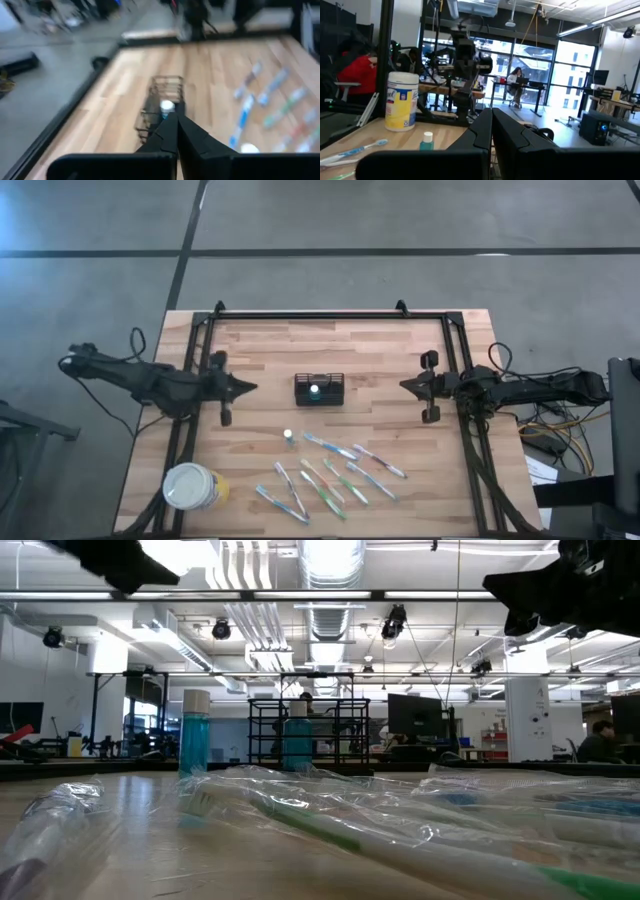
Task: Pick & Place toothbrushing station
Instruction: Put the blue mouthwash into the black wire organizer
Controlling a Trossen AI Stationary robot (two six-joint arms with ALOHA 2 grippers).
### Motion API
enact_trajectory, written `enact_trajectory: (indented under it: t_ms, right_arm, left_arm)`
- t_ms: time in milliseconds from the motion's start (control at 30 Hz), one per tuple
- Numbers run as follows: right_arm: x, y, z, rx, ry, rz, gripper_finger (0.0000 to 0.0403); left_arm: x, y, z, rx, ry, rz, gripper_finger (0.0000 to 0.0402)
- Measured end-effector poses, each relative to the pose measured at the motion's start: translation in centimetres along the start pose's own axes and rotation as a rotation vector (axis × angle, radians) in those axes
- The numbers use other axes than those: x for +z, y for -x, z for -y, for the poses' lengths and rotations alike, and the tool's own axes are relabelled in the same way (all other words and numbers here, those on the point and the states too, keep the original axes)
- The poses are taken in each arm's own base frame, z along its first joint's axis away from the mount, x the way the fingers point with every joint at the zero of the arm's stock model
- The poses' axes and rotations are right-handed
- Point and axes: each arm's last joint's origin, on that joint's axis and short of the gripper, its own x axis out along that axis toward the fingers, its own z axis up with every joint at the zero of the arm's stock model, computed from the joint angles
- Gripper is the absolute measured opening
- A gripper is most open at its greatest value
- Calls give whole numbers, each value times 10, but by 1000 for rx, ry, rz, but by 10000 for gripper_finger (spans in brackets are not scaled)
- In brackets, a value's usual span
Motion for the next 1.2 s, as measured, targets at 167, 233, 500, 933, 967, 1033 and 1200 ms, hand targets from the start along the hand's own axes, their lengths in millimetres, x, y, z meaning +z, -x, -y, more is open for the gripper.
enact_trajectory:
  t_ms: [167, 233, 500, 933, 967, 1033, 1200]
  right_arm:
    - [0, 0, 0, 0, 13, 0, 8]
    - [0, 0, 0, 1, 10, -5, 8]
    - [-3, 0, 0, 4, -11, -26, 8]
    - [-3, 0, 0, 4, -7, -29, 8]
    - [-3, 0, 0, 6, -7, -35, 8]
    - [-5, 0, -1, 7, -5, -50, 8]
    - [-6, 0, -1, 8, 13, -58, 8]
  left_arm:
    - [37, -15, 13, -90, -110, -198, 28]
    - [50, -24, 20, -127, -169, -281, 42]
    - [96, -63, 49, -380, -555, -507, 92]
    - [99, -124, 81, -550, -937, -669, 205]
    - [95, -126, 83, -574, -974, -684, 215]
    - [88, -129, 87, -608, -1035, -702, 231]
    - [73, -134, 91, -669, -1141, -727, 240]
